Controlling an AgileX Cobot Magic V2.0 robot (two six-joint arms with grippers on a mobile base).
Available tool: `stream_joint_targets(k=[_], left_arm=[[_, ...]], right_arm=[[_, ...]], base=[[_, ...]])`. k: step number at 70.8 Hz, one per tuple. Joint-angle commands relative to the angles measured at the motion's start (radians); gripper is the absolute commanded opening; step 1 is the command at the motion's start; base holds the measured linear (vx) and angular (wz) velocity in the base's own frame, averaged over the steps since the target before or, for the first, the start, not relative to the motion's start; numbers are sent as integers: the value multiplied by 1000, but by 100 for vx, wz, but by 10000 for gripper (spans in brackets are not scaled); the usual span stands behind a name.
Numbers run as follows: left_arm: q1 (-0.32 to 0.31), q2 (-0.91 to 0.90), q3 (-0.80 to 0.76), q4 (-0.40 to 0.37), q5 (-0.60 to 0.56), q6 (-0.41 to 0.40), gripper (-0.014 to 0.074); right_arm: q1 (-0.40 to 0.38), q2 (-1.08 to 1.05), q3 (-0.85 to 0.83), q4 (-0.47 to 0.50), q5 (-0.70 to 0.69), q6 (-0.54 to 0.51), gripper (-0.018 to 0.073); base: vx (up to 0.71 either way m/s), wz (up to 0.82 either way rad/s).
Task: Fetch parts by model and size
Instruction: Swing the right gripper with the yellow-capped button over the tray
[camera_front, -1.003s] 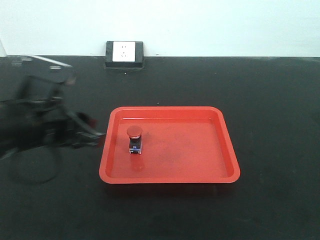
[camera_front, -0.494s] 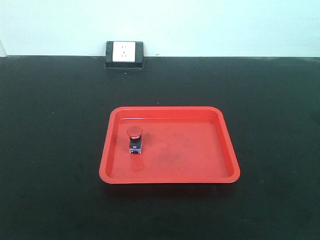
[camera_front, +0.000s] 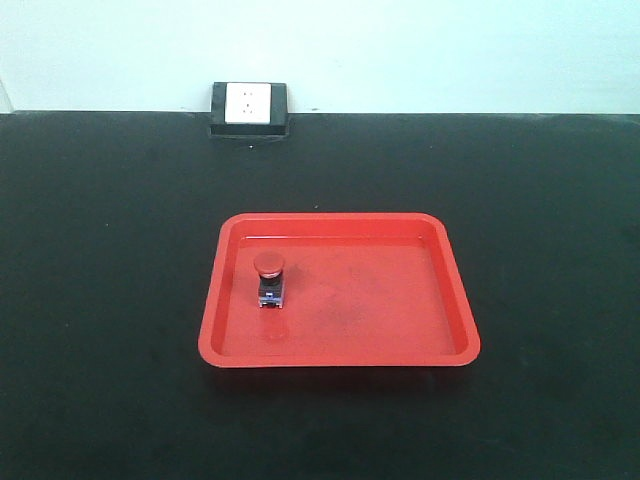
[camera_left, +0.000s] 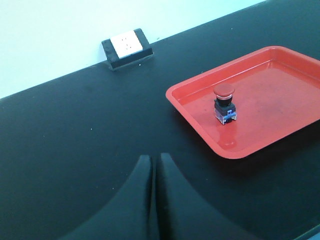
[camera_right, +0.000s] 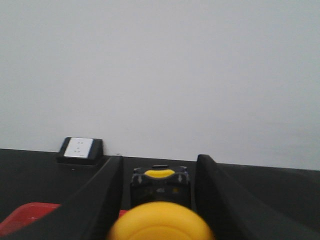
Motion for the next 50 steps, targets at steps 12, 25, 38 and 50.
stream_joint_targets(k=[12, 25, 38, 50], left_arm=[[0, 12, -22, 21, -72, 3, -3], [0, 12, -22, 21, -72, 3, -3], [0, 12, -22, 17, -61, 3, -4], [0, 12, -22, 17, -61, 3, -4]], right_arm=[[191, 212, -62, -28, -122, -3, -6], [214, 450, -135, -6, -104, -2, -6], [214, 706, -261, 36, -35, -1, -6], [214, 925, -405, 95, 58, 10, -4]], base=[[0, 0], [0, 0], [0, 0], [0, 0]])
